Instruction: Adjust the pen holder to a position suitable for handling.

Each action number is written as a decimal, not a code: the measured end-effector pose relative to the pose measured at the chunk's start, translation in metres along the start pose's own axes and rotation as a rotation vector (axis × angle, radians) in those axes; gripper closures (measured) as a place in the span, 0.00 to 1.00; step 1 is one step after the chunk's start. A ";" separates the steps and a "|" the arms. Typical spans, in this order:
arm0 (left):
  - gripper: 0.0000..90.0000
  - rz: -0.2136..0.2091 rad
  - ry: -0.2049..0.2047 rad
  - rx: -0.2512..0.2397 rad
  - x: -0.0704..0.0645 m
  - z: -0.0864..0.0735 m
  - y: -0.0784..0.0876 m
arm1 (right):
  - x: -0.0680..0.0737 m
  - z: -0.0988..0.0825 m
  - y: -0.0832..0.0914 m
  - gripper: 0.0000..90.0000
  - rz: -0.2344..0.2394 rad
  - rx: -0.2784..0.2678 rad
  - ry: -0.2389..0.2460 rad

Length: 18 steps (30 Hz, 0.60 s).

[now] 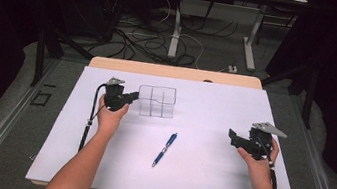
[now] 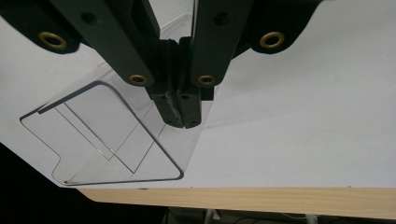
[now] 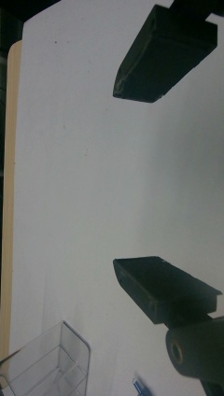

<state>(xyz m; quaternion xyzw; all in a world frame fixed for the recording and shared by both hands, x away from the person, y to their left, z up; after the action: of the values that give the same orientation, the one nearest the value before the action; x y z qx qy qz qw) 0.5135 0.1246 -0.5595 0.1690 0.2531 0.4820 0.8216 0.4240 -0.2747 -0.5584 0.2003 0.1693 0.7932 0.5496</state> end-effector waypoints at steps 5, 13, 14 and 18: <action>1.00 -0.017 -0.016 0.012 -0.013 0.000 -0.007 | 0.001 0.000 0.000 0.16 0.003 0.002 0.004; 1.00 -0.025 -0.032 0.011 -0.029 0.003 -0.016 | 0.002 -0.001 0.000 0.16 0.010 0.003 -0.004; 1.00 -0.026 -0.033 0.012 -0.030 0.003 -0.016 | 0.003 -0.001 0.000 0.16 0.010 0.003 -0.003; 1.00 -0.028 -0.039 0.011 -0.034 0.003 -0.019 | 0.002 -0.001 0.000 0.16 0.012 0.004 0.004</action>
<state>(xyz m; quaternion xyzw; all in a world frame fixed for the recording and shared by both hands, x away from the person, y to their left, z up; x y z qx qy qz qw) 0.5150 0.0854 -0.5582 0.1792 0.2422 0.4656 0.8322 0.4232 -0.2724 -0.5588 0.2007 0.1708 0.7966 0.5441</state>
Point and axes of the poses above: each handheld gripper's, and its own axes: y roughly backward along the jaws, z roughly out of its top, x roughly to its left, the point moved 7 cm from there along -y, roughly forward along the jaws, and after that the axes turned 5 degrees about z, right-handed, at the moved point
